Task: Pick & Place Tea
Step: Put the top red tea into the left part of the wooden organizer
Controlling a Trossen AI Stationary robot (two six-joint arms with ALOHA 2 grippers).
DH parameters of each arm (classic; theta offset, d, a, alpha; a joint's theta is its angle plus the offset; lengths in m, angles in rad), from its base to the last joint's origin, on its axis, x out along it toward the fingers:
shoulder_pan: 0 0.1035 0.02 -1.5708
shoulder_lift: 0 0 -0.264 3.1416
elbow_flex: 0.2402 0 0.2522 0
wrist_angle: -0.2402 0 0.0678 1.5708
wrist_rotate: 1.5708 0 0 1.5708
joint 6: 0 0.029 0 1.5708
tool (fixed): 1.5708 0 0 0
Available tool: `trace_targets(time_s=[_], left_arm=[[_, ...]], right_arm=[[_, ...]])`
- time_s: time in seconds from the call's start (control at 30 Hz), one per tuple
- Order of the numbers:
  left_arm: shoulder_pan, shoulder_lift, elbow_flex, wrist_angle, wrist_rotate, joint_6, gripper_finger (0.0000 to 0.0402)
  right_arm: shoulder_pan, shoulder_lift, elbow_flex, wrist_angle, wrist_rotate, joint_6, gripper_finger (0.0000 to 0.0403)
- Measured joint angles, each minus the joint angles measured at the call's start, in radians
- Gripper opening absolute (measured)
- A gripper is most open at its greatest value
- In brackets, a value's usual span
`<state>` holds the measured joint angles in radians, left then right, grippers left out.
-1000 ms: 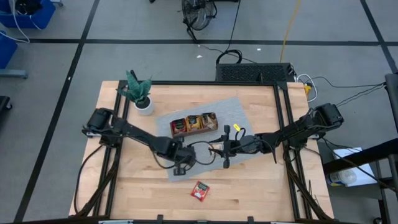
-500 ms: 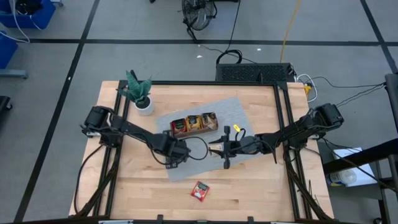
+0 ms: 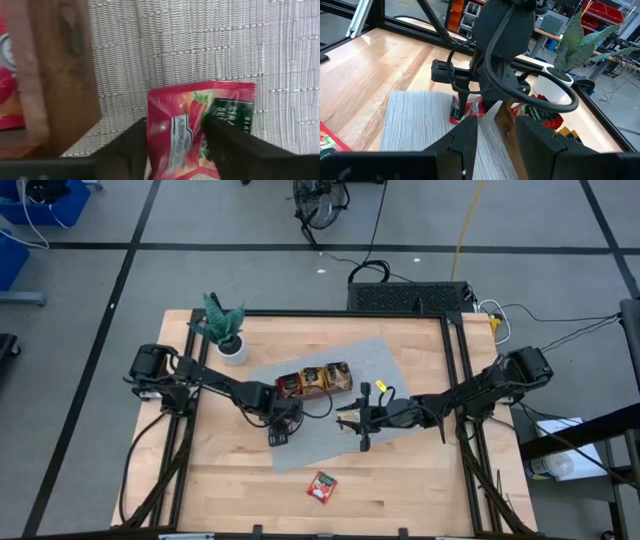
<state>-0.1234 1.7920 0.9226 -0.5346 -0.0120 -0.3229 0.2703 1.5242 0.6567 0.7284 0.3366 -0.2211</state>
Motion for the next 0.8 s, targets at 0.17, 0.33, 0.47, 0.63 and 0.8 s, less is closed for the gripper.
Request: trace_targets(time_s=[0.17, 0.33, 0.47, 0.63, 0.8], left_arm=[[-0.016, -0.050, 0.003, -0.009, -0.006, 0.012, 0.0096], [-0.071, -0.173, 0.000, 0.001, -0.035, -0.001, 0.0017], [-0.115, -0.238, 0.002, 0.003, -0.069, -0.004, 0.0042], [-0.146, -0.260, 0.003, -0.022, -0.122, 0.007, 0.0033], [-0.135, -0.247, 0.001, -0.036, -0.122, 0.006, 0.0013]], right_arm=[[0.000, 0.000, 0.000, 0.000, 0.000, 0.000, 0.0119], [0.000, 0.000, 0.000, 0.000, 0.000, 0.000, 0.0119], [0.000, 0.000, 0.000, 0.000, 0.000, 0.000, 0.0119], [0.000, 0.000, 0.000, 0.002, 0.000, 0.000, 0.0117], [0.000, 0.000, 0.000, 0.004, 0.000, 0.000, 0.0119]])
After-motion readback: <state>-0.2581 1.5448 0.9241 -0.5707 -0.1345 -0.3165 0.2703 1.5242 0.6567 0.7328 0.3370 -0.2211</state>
